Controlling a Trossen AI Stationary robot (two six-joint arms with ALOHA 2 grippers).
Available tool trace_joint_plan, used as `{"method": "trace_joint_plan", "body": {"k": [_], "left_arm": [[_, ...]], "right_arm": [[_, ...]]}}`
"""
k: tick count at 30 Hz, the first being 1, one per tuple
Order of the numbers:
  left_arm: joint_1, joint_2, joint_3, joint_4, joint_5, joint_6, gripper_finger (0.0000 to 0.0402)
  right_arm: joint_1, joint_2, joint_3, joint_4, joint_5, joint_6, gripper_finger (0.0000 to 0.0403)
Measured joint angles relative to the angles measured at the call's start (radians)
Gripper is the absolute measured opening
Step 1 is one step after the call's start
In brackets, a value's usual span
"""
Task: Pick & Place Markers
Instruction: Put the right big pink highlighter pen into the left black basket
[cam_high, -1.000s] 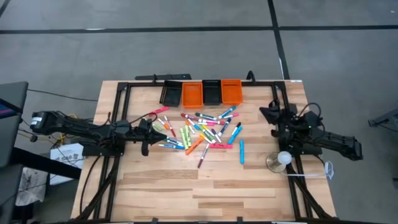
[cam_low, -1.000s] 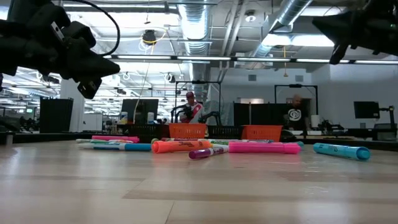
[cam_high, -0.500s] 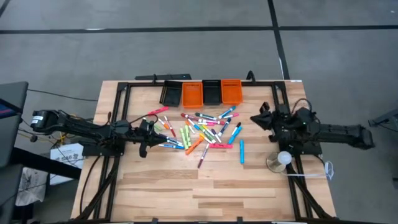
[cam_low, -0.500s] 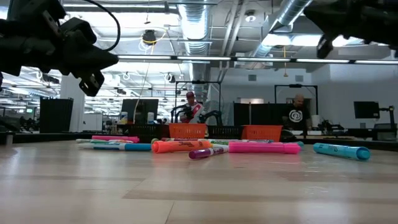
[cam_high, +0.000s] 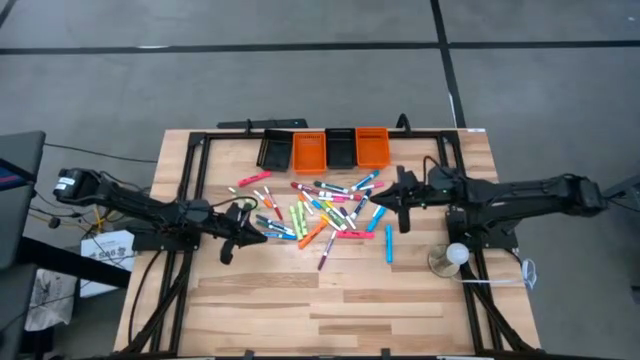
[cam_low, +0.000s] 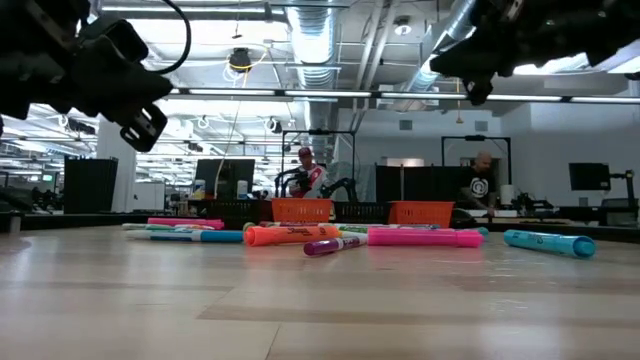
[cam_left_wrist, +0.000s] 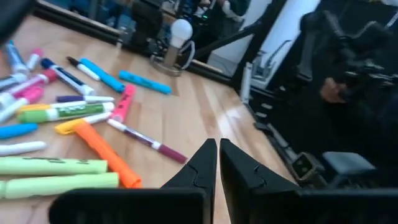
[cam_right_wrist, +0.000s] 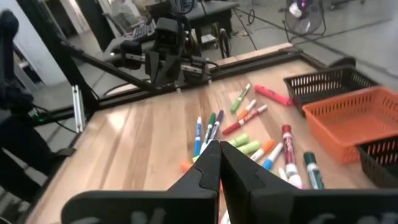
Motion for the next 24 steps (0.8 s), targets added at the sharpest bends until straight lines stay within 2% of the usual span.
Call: {"method": "trace_joint_plan", "body": {"k": [7,13,17,24], "left_arm": [[-0.042,0.026,0.0,0.06,-0.083,0.061,0.0017],[-0.056,0.054,0.005,0.06,-0.065,0.008,0.0017],[-0.056,0.113,0.04,0.061,-0.032,-0.009,0.0017],[-0.039,0.231,0.102,0.061,-0.019,0.061,0.0017]], "right_arm": [[0.013,0.054,0.034,0.006,0.002,-0.014,0.0],[0.062,0.121,0.033,-0.016,-0.002,-0.016,0.0],[0.081,0.172,0.033,-0.018,-0.002,-0.002,0.0],[0.117,0.275,0.1,-0.157,-0.002,0.008,0.0]]}}
